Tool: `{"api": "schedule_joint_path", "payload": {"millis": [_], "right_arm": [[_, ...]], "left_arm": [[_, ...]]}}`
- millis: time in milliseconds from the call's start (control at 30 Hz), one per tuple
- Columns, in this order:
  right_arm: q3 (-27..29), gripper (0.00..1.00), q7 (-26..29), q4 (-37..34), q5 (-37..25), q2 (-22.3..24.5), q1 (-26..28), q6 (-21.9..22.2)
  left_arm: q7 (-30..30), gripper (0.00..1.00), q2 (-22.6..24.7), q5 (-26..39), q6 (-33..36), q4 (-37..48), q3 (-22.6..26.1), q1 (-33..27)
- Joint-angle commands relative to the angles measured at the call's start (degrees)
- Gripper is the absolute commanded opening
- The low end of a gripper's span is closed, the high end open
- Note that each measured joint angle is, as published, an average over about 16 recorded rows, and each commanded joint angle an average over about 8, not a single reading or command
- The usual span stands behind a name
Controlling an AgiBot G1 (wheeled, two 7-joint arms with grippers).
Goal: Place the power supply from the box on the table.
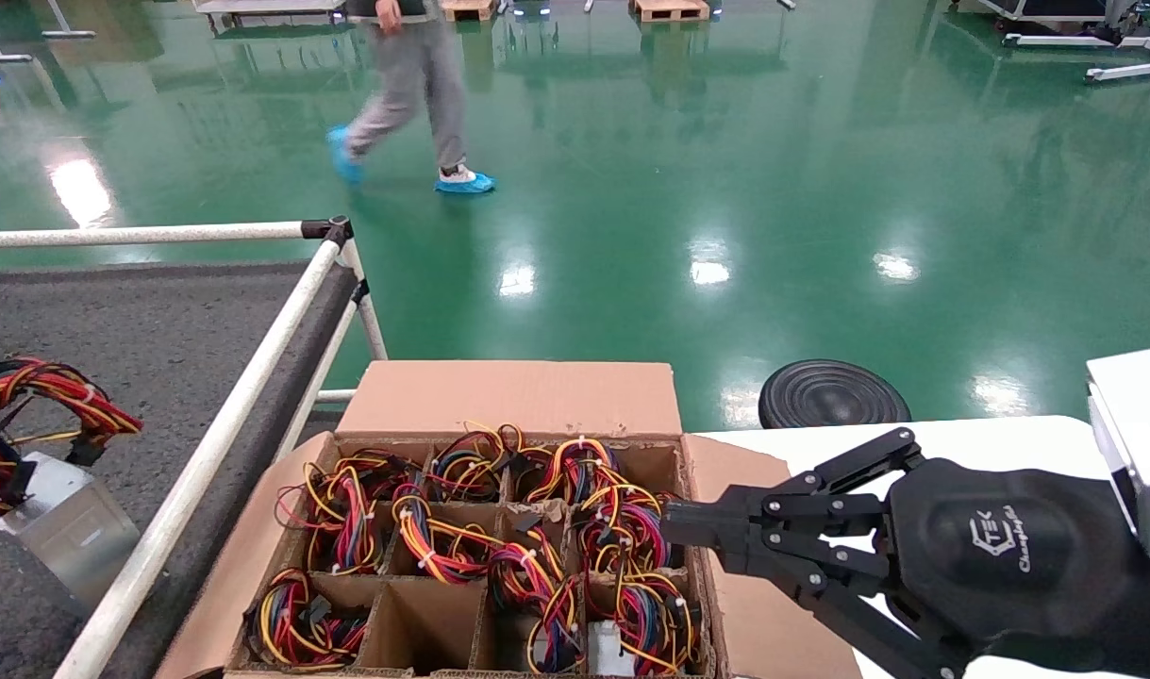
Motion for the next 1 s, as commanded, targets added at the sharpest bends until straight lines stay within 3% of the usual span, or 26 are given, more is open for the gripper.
{"api": "schedule_joint_path", "payload": {"millis": [33,100,133,300,367,400,1000], "right_arm": [[0.0,0.01,0.0,0.0,0.0,0.0,0.0,0.0],[0.0,0.08,0.0,0.0,0.0,0.0,0.0,0.0],[0.0,0.16,0.0,0.0,0.0,0.0,0.0,0.0],[0.0,0.77,0.0,0.0,0.0,0.0,0.0,0.0],[0.0,0.95,0.0,0.0,0.0,0.0,0.0,0.0],[0.0,1.0,0.0,0.0,0.0,0.0,0.0,0.0],[0.0,1.0,0.0,0.0,0.0,0.0,0.0,0.0]], "left_arm": [[0.1,1.0,0.4,-0.1,-0.3,-0.4,-0.1,-0.1],[0.2,1.0,0.9,-0.3,-0.4,-0.8,-0.1,-0.1],[0.3,1.0,1.2,-0.3,-0.4,-1.0,-0.1,-0.1],[0.5,1.0,2.0,-0.6,-0.6,-1.6,0.0,-0.1],[0.5,1.0,2.2,-0.7,-0.6,-1.8,0.0,-0.1],[0.5,1.0,2.3,-0.7,-0.7,-1.8,0.0,-0.1],[0.5,1.0,3.0,-1.3,-0.9,-2.8,-0.9,1.2]]}}
